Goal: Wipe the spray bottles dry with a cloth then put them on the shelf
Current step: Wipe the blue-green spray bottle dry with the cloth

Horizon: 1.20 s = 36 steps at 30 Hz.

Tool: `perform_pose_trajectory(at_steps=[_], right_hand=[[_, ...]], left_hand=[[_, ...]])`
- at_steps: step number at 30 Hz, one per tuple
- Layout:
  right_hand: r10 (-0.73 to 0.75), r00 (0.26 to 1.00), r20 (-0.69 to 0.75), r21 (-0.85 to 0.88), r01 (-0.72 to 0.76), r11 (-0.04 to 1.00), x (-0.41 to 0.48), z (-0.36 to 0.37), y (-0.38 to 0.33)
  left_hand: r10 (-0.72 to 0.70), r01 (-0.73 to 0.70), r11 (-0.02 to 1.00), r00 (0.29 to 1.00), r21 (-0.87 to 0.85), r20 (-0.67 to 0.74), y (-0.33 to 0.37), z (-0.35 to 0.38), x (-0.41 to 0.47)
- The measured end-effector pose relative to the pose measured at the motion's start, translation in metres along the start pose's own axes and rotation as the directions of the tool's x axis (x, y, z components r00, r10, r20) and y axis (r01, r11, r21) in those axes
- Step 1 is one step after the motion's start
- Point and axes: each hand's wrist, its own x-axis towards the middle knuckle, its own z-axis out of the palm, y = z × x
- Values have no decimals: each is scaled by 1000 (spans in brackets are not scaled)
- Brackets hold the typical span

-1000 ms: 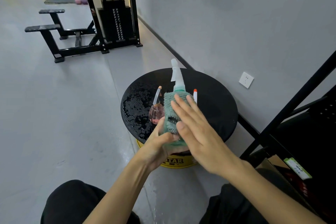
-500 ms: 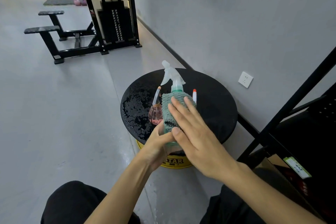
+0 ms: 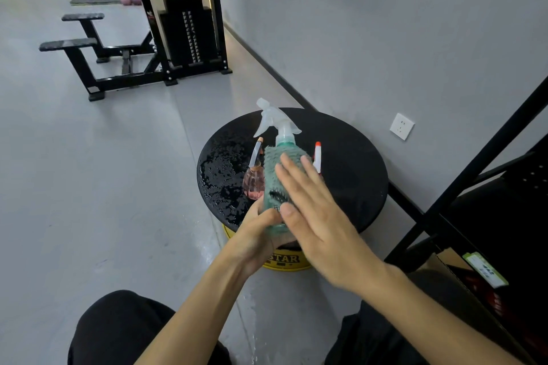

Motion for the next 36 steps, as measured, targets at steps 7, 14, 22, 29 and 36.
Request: perform_pose_trajectory(at_steps=[7,14,22,29,36], right_hand=[[33,999,-32,48,-31,998,16,-11,10],[71,997,-34,57,-69,996,27,-17,10],[-31,999,-12,-52,30,998,-13,1,-1],[87,994,-60,40,-85,996,39,-18,13],[0,1000,-5,-77,0,997,9,-3,-4]], left_hand=[[-24,24,1000,998,8,57,2,2,-2],[13,-13,1000,999,4,47,2,4,-1],[37,-37,999,999,-23,-17,1,-5,0],[-23,25,1000,995,-17,96,-2,3,-5],[31,-26,998,996,-62,83,1,1,-4]])
